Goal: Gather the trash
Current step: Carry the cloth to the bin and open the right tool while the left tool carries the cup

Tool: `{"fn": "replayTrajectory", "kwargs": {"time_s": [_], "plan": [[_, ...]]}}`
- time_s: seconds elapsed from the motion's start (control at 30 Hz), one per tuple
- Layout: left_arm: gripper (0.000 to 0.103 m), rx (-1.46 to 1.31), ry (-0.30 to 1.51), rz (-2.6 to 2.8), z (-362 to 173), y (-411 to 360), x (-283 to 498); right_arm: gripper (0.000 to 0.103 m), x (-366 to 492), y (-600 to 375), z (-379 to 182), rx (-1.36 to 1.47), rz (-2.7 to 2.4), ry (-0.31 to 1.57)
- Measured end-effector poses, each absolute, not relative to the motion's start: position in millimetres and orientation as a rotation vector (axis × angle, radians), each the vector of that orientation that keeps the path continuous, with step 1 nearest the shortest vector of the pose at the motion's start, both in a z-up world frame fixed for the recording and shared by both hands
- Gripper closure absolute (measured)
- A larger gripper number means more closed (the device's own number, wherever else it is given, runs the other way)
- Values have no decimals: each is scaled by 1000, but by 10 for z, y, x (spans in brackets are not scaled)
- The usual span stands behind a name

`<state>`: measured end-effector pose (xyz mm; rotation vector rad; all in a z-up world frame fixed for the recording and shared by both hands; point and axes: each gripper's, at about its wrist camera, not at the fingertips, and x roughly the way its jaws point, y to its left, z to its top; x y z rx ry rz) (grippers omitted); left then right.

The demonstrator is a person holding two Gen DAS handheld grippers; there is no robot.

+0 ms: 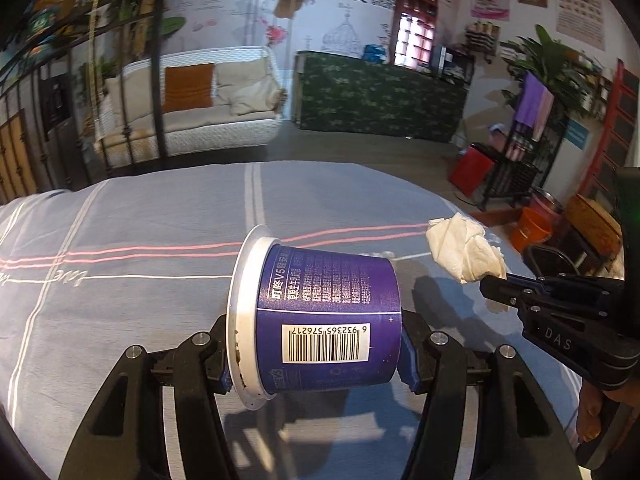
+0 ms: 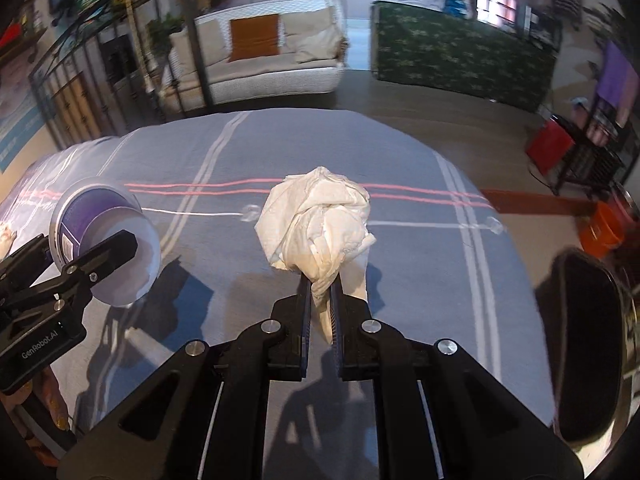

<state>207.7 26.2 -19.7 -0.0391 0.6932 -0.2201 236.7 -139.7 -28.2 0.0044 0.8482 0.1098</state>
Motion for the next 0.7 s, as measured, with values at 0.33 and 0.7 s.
{"fn": "replayTrajectory", "kwargs": {"time_s": [0.33,0.7], "plan": [[45,14,697,-421,-221,-631,2141,93,1877,-2611,-435,161,-135,822],[45,79,706,-632,-308,-1592,2075,93,1549,-3697,-623,283,-382,807]]}}
